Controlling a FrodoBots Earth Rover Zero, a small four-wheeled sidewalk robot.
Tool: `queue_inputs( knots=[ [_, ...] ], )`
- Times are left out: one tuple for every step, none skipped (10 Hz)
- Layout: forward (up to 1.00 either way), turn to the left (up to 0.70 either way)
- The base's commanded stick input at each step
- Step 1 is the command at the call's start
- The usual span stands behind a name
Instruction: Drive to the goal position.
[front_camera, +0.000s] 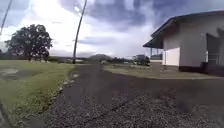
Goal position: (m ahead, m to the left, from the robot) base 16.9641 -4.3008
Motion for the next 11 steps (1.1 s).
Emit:
queue_inputs(
  knots=[
    [0.5,0.5],
    [0.5,0.46],
    [0.5,0.2],
    [0.5,0.0],
    [0.5,0.0],
    [0.5,0.0],
    [0.5,0.0],
    [0.5,0.0],
    [0.5,0.0],
    [0.5,0.0],
    [0.5,0.0]
  ],
)
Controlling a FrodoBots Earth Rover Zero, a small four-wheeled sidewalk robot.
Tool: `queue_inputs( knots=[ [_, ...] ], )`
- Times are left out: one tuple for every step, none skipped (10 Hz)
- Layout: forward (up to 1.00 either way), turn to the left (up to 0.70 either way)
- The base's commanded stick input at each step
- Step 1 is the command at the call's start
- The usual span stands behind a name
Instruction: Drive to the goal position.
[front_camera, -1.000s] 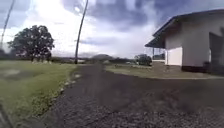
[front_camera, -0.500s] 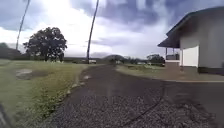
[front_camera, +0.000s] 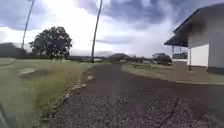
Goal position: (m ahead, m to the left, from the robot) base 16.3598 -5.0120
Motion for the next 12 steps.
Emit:
queue_inputs(
  knots=[
    [0.5,0.0],
    [0.5,0.0],
    [0.5,0.0],
    [0.5,0.0],
    [0.5,0.0],
    [0.5,0.0],
    [0.5,0.0],
    [0.5,0.0],
    [0.5,0.0],
    [0.5,0.0],
    [0.5,0.0],
    [0.5,0.0]
  ],
)
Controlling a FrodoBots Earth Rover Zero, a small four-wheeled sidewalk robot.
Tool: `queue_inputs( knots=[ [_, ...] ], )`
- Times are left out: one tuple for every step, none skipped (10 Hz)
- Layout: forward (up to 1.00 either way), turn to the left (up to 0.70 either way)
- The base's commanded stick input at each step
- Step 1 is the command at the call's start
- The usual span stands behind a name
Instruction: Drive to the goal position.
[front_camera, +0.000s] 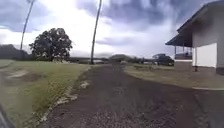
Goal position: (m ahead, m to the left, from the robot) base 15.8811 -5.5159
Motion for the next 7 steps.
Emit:
queue_inputs(
  knots=[
    [0.5,0.0],
    [0.5,0.0],
    [0.5,0.0],
    [0.5,0.0],
    [0.5,0.0],
    [0.5,0.0],
    [0.5,0.0]
  ],
)
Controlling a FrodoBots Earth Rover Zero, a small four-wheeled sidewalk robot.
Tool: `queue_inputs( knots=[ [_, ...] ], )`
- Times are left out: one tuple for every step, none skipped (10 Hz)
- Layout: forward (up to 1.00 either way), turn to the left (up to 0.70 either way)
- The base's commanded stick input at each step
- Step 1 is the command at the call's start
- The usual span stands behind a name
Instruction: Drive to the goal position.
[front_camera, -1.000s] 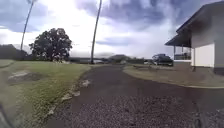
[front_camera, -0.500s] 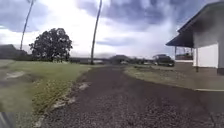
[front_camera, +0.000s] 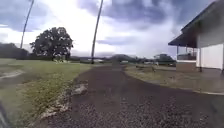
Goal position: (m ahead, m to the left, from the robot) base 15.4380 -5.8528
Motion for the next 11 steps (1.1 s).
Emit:
queue_inputs(
  knots=[
    [0.5,0.0],
    [0.5,0.0],
    [0.5,0.0],
    [0.5,0.0],
    [0.5,0.0],
    [0.5,0.0],
    [0.5,0.0],
    [0.5,0.0],
    [0.5,0.0],
    [0.5,0.0],
    [0.5,0.0]
  ],
)
